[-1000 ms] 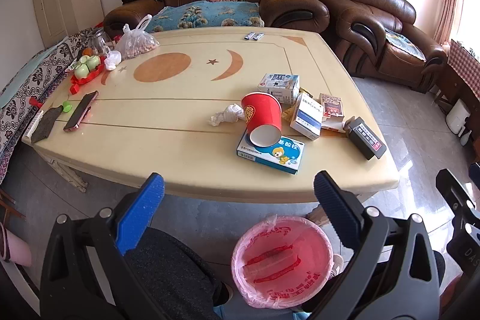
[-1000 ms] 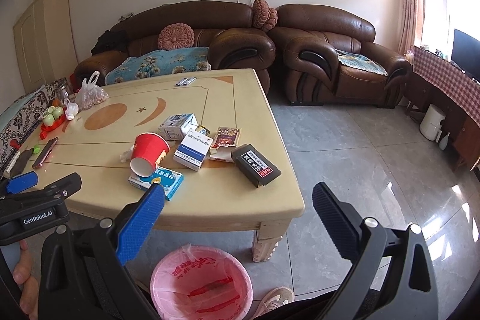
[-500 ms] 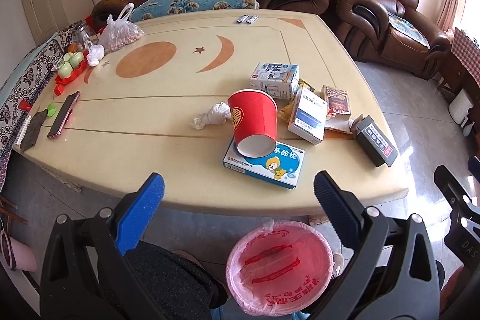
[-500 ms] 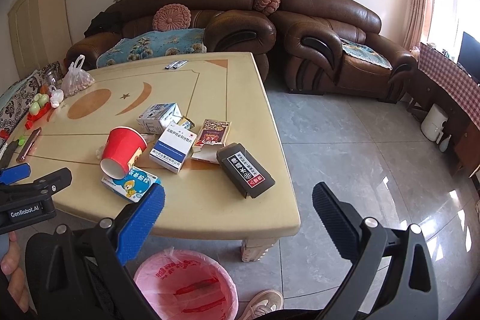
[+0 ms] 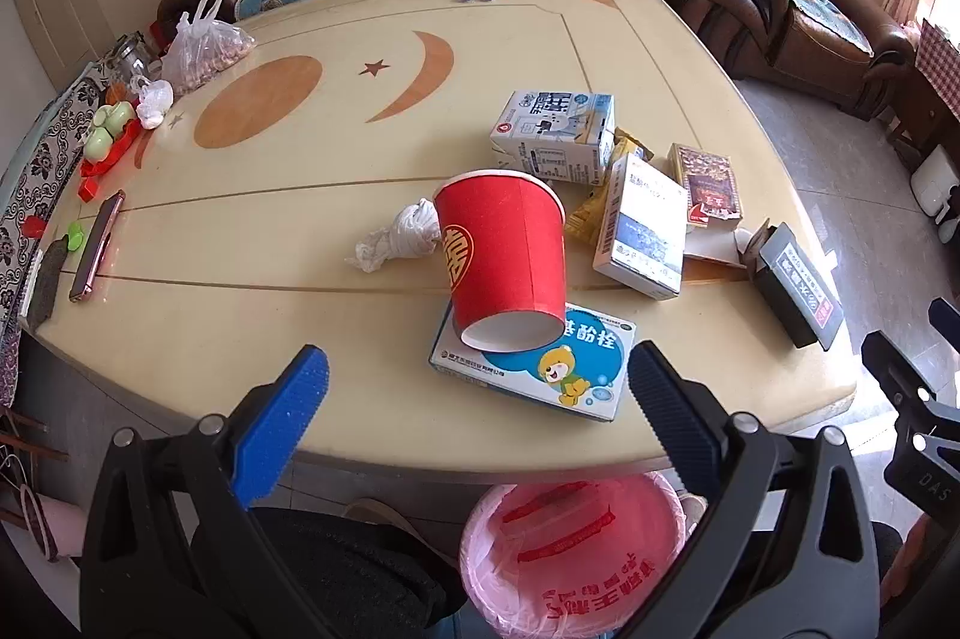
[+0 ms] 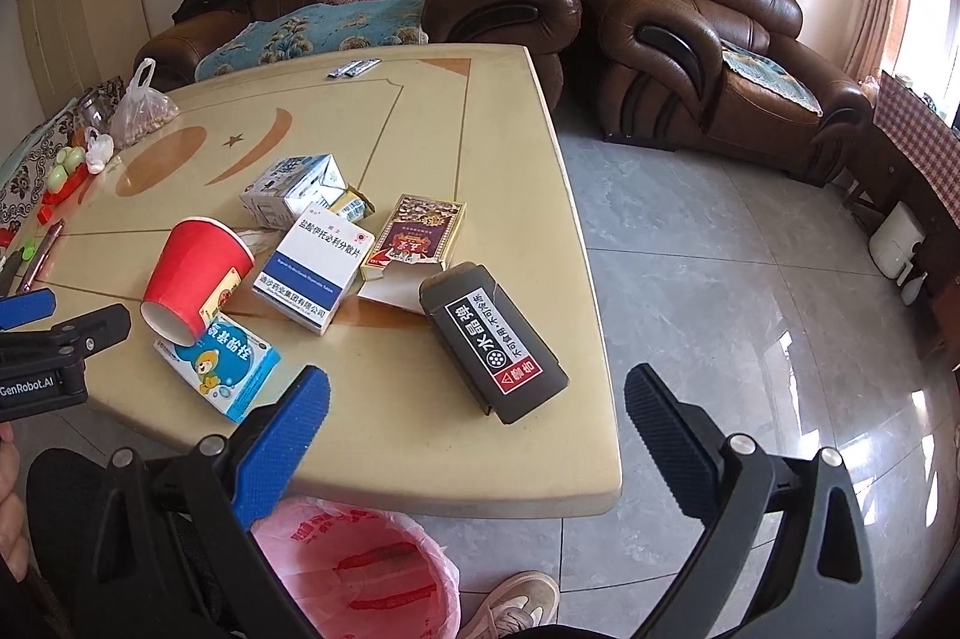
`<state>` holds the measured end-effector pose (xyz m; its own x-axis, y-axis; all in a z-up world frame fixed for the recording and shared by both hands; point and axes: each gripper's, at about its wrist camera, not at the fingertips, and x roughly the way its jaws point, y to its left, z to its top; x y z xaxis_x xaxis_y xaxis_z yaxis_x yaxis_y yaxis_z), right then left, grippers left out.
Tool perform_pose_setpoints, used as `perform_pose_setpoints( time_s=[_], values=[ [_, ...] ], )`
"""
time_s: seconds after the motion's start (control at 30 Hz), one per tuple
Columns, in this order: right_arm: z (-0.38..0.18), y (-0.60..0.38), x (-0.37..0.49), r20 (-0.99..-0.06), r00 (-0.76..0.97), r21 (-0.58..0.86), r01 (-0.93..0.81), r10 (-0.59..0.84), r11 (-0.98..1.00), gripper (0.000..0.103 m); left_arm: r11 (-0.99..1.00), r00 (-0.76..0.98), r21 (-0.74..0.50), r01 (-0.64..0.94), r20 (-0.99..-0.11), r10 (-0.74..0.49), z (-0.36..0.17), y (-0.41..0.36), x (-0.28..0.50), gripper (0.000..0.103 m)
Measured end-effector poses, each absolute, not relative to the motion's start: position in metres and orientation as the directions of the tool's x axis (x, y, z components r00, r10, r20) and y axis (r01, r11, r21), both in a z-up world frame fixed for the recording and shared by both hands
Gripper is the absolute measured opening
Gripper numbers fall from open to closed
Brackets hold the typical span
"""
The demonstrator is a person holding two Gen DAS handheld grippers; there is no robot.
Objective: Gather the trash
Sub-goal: 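Reach the left gripper to the red cup while the right gripper reaches the black box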
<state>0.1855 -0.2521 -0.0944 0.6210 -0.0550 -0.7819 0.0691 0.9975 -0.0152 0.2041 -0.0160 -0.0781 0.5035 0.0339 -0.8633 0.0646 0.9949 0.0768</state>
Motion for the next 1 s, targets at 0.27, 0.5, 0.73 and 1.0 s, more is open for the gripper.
perform_pose_setpoints(
  time_s=[0.27,0.5,0.73,1.0],
  values=[
    [-0.126,-0.263,0.223,-0.83,0.558,-0.001,-0.005,0.002,1.0,0.097,0.993,0.44,0.055,0.103,-0.898,0.004,-0.102,-0.022,0.236,0.098],
    [-0.147,-0.269,0.25,-0.848,0.53,-0.042,-0.077,0.005,0.996,0.097,0.995,0.378,0.017,0.097,-0.926,-0.021,-0.124,-0.016,0.265,0.098],
    [-0.158,-0.272,0.267,-0.847,0.53,-0.047,-0.15,0.04,0.987,0.097,0.99,0.293,-0.068,0.125,-0.951,-0.103,-0.143,-0.013,0.29,0.098],
    [-0.176,-0.283,0.287,-0.884,0.451,0.033,-0.202,0.123,0.979,0.088,0.972,0.209,-0.213,0.101,-0.951,-0.23,-0.155,-0.001,0.311,0.098]
  ],
)
